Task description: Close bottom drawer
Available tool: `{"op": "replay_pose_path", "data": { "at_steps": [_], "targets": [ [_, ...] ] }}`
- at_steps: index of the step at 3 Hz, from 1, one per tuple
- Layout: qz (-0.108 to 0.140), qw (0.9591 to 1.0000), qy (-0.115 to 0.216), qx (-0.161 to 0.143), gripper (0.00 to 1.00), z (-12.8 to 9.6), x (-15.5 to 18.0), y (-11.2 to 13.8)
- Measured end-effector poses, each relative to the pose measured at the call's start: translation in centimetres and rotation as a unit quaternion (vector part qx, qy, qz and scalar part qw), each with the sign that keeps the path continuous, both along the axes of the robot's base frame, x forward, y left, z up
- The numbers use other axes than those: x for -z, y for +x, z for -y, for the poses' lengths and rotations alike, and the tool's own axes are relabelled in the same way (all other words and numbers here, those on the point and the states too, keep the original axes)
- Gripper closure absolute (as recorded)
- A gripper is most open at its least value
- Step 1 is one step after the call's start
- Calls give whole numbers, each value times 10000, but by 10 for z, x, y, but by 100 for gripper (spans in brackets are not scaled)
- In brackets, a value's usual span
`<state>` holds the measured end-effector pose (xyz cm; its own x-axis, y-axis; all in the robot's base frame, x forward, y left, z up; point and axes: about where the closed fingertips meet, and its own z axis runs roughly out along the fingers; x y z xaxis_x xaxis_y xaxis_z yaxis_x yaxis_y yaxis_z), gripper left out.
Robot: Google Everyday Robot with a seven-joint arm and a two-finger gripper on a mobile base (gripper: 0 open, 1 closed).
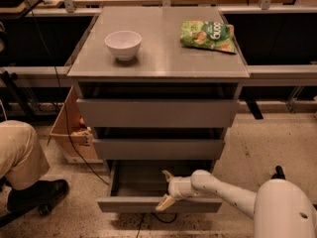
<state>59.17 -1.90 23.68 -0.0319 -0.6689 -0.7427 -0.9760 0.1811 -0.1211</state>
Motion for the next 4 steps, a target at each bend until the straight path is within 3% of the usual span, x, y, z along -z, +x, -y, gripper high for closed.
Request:
{"op": "replay_pose_path", "data": {
  "at_steps": [3,4],
  "targets": [
    [-252,9997,36,1,0,-9,37,8],
    [-225,9997,53,9,18,-12,39,14]
  ]
}}
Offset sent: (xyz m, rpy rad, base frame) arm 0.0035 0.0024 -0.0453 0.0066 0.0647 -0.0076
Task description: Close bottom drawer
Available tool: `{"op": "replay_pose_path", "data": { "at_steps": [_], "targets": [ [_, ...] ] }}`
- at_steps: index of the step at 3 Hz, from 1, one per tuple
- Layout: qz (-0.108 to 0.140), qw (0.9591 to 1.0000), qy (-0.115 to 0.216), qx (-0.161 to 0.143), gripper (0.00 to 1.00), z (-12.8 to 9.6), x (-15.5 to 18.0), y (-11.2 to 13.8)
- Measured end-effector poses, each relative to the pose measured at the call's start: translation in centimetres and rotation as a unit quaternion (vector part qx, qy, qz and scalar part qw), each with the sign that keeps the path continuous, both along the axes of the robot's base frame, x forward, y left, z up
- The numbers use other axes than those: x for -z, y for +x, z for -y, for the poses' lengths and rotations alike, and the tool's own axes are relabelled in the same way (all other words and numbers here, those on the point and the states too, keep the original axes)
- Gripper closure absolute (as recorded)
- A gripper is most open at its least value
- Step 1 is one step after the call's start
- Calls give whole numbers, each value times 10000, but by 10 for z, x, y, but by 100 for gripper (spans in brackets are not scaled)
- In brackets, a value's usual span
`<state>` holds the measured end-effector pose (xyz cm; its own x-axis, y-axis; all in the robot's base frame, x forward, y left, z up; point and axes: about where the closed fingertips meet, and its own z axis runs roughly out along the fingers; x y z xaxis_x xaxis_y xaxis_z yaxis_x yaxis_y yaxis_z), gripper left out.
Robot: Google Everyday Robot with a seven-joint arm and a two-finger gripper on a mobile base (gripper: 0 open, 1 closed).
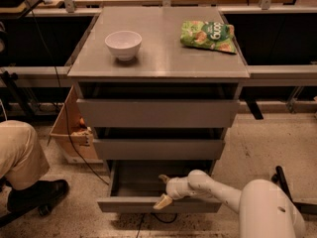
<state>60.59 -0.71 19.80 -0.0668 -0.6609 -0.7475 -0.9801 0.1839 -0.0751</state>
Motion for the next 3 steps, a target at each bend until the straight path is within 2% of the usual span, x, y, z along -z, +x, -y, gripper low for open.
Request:
{"op": "replay_pose_path", "data": {
  "at_steps": [2,3],
  "targets": [
    [258,9996,73,38,81,2,-21,9],
    [271,9996,83,50,100,3,-23,10]
  ]
}}
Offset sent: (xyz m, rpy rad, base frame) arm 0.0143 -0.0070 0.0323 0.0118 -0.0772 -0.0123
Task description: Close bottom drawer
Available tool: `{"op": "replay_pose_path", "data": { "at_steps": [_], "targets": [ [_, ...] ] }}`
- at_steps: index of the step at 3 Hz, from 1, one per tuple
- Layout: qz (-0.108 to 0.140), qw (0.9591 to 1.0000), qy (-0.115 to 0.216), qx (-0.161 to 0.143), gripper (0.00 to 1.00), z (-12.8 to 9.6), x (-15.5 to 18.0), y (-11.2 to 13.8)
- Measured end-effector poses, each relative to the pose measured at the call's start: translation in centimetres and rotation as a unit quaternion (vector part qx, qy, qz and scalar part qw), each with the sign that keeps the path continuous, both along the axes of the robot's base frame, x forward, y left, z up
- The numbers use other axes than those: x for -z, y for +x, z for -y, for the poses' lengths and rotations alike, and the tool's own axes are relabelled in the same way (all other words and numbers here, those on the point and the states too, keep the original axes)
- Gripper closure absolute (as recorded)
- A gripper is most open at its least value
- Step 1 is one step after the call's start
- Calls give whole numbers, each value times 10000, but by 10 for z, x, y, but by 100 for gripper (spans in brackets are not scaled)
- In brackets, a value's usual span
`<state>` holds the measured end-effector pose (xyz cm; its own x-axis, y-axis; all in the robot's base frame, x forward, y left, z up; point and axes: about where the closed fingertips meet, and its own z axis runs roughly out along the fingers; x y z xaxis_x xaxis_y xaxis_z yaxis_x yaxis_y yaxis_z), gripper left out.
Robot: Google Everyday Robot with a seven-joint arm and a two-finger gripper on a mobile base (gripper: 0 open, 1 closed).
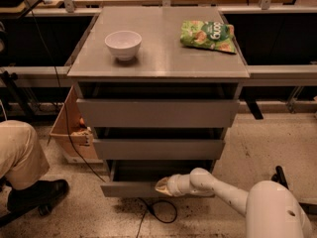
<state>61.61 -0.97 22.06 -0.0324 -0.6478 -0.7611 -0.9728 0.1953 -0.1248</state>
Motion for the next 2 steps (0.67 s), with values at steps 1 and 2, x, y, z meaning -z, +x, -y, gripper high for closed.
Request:
{"op": "replay_pose_path", "data": {
  "at_steps": [1,2],
  "targets": [
    [5,10000,18,16,100,1,-1,1],
    [-75,9995,318,53,100,10,0,-14]
  ]
}}
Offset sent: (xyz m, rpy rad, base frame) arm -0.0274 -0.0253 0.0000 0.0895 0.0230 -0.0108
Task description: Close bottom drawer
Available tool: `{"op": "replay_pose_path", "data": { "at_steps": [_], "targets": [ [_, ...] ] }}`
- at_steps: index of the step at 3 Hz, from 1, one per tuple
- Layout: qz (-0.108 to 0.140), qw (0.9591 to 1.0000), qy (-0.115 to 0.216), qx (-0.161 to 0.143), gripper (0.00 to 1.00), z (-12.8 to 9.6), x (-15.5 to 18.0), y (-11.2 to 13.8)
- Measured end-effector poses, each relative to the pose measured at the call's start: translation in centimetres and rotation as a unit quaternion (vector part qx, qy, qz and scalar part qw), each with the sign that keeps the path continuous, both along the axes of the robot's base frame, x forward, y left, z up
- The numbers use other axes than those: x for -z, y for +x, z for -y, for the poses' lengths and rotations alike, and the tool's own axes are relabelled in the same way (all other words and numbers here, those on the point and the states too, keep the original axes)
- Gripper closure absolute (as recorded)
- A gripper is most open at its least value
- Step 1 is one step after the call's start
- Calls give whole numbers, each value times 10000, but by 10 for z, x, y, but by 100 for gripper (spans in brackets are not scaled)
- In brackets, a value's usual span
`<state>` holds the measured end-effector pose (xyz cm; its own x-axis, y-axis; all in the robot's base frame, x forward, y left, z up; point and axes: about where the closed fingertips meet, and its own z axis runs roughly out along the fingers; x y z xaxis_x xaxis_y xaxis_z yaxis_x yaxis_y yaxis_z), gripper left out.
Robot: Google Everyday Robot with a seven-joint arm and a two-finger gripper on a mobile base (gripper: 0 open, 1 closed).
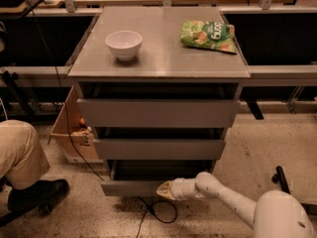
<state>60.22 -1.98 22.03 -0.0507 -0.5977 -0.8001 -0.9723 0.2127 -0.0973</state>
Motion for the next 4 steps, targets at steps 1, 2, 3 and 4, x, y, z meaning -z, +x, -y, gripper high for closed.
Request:
{"op": "replay_pose_path", "data": {
  "at_steps": [1,2,3,4],
  "targets": [
    [-128,9981,564,-204,100,1,13,-21],
    [-125,9980,590,-204,100,-2,14,-24],
    [24,9972,749,53,100,-3,18,-15],
    [304,9935,940,557,100,1,26,1]
  ]
}}
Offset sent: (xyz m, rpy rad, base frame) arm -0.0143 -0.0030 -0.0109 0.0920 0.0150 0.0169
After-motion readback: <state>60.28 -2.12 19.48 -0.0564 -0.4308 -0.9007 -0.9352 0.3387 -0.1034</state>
